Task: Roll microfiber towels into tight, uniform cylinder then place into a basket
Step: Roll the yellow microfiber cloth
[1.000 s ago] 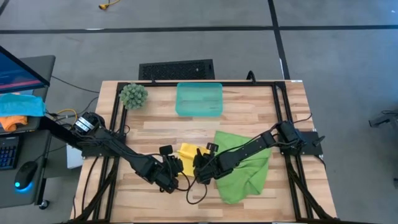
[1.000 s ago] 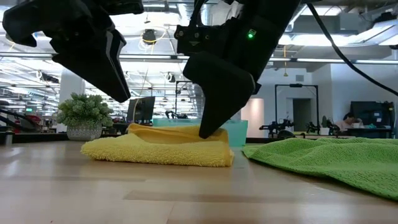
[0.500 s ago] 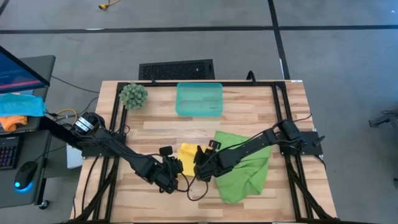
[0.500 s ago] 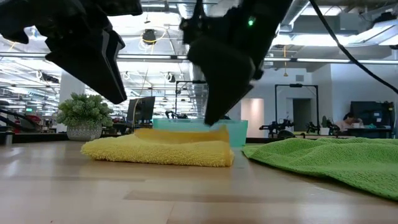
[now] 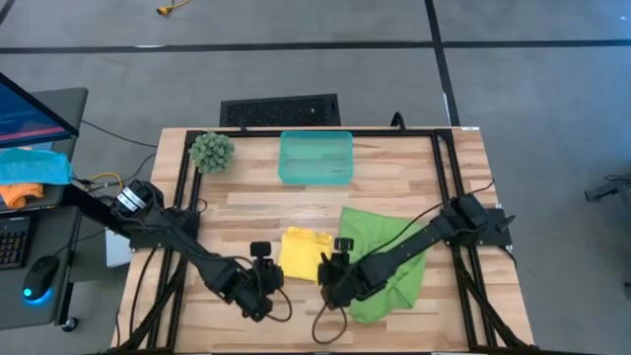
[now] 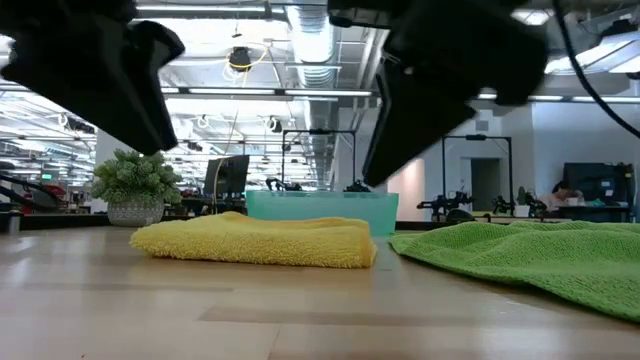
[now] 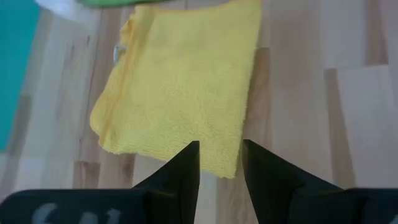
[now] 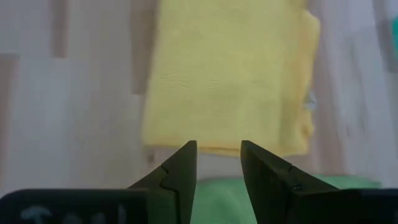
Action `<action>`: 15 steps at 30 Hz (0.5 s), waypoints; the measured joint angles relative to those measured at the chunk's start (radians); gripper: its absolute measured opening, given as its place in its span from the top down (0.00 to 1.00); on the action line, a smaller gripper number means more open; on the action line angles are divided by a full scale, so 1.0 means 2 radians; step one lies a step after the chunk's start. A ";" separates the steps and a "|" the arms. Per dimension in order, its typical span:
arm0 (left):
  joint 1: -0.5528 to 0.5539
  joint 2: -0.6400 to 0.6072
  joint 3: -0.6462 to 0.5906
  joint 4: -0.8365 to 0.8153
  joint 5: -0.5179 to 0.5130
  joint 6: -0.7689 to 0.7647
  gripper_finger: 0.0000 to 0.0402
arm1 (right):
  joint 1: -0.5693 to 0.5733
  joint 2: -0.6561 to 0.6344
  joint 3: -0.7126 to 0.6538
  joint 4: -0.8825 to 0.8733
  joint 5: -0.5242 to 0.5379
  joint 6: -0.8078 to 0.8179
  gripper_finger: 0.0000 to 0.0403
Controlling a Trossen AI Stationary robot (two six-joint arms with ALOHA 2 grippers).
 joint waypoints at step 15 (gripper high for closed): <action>-0.046 -0.001 -0.110 0.195 -0.073 0.103 0.72 | 0.016 0.000 -0.036 0.133 -0.018 -0.065 0.63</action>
